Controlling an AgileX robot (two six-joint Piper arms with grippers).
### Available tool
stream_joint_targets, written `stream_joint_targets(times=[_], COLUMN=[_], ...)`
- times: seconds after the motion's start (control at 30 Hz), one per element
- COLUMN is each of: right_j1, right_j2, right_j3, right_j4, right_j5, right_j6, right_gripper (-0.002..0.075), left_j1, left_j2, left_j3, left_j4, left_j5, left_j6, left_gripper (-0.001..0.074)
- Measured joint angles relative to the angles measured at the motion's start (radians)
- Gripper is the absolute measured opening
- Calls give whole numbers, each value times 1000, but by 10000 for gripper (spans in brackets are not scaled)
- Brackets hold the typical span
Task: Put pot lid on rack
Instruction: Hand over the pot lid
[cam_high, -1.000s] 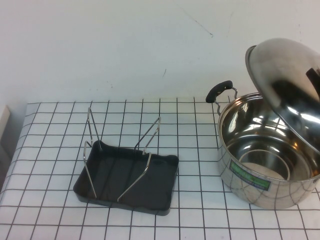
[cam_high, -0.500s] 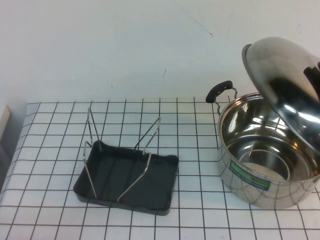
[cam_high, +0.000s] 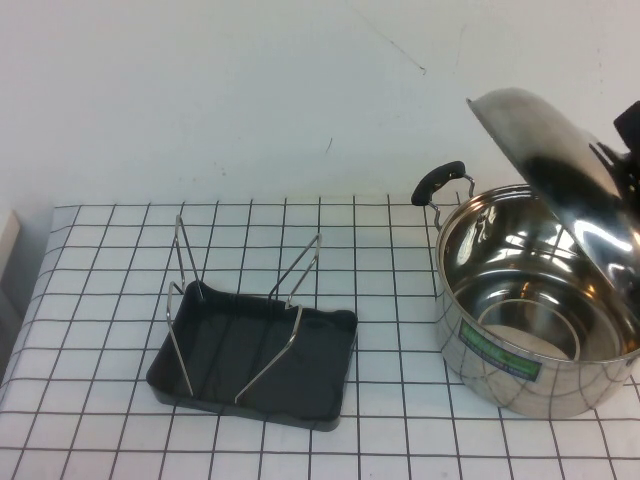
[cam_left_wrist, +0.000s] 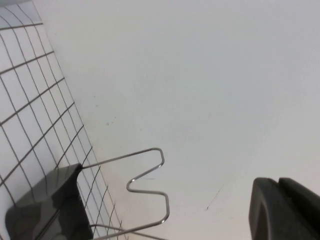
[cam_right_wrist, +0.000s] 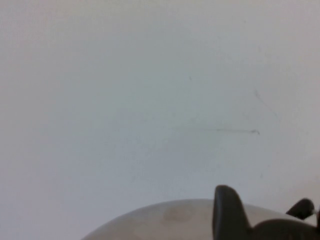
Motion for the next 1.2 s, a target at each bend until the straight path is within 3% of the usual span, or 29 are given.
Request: stream_joint_targets(times=[0.2,0.33,0.5,0.63,0.77,0.9,1.2], right_j1=[0,0,0,0,0,0,0], right_j2=[126,204,296,350,385,407,413], right_j3=[0,0,0,0,0,0,0], right_j4=[-14,-77,-139,-185,-248,-283,-318], right_j5=[-26,-174,-456,-510,-516,-516,-517], right_j6=[291,374,418,450,454,396,71], right_gripper=[336,336,336,336,336,336,336], left_j1=[0,0,0,0,0,0,0], left_j2=[0,0,8,98,308,583,994], left_j3=[0,0,-72,-213,-353,-505,-832], left_j4=[-36,-36,-65,-255,-466,-524,-525], left_j5=[41,83,262,402,590,784,963], left_j6=[36,93,351,693,1066,1327,1492], left_gripper=[-3,-3,-3,-3,-3,29,69])
